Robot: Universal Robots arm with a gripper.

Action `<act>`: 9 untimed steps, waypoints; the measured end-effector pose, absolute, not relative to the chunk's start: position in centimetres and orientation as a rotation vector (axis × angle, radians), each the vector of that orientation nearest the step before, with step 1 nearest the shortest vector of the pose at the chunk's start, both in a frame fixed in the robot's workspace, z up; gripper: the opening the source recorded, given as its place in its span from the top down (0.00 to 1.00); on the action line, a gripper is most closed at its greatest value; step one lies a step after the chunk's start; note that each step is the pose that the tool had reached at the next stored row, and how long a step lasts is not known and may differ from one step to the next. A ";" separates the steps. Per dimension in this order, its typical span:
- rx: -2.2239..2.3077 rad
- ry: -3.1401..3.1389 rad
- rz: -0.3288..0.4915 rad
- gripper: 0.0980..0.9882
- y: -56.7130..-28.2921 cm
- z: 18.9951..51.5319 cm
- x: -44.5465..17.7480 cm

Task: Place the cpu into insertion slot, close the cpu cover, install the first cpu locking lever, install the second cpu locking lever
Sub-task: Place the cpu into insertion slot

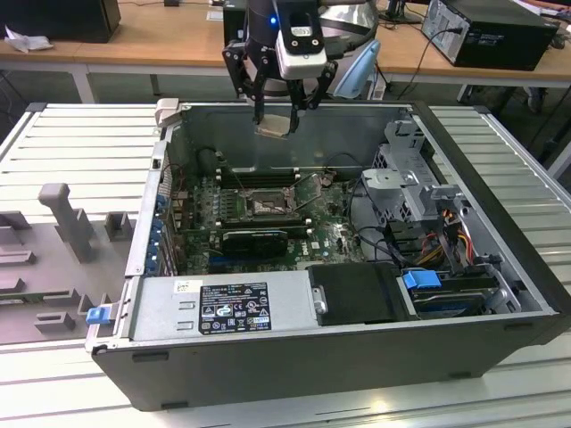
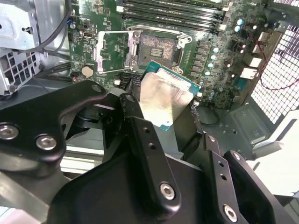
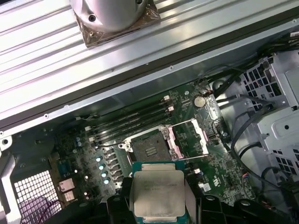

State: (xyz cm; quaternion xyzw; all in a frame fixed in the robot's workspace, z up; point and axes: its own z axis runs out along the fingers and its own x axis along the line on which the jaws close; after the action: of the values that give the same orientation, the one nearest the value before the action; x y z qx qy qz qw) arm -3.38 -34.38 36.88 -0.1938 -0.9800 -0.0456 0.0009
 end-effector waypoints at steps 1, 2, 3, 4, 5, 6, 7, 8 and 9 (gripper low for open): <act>-0.627 -3.074 -0.143 0.52 -34.4 36.9 -3.4; -0.637 -3.072 -0.143 0.52 -34.4 36.9 -3.4; -0.647 -3.070 -0.143 0.52 -34.4 36.9 -3.4; -0.662 -3.068 -0.143 0.52 -34.4 36.9 -3.4; -0.672 -3.066 -0.143 0.52 -34.4 36.9 -3.4; -0.683 -3.064 -0.143 0.52 -34.4 36.8 -3.4; -0.695 -3.061 -0.143 0.52 -34.4 36.8 -3.4; -0.706 -3.059 -0.143 0.52 -34.4 36.8 -3.4; -0.727 -3.055 -0.142 0.52 -34.4 36.8 -3.4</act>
State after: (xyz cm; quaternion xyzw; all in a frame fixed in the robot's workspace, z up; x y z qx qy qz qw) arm -3.38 -34.38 36.82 -0.2311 -0.9719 -0.0451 -0.0010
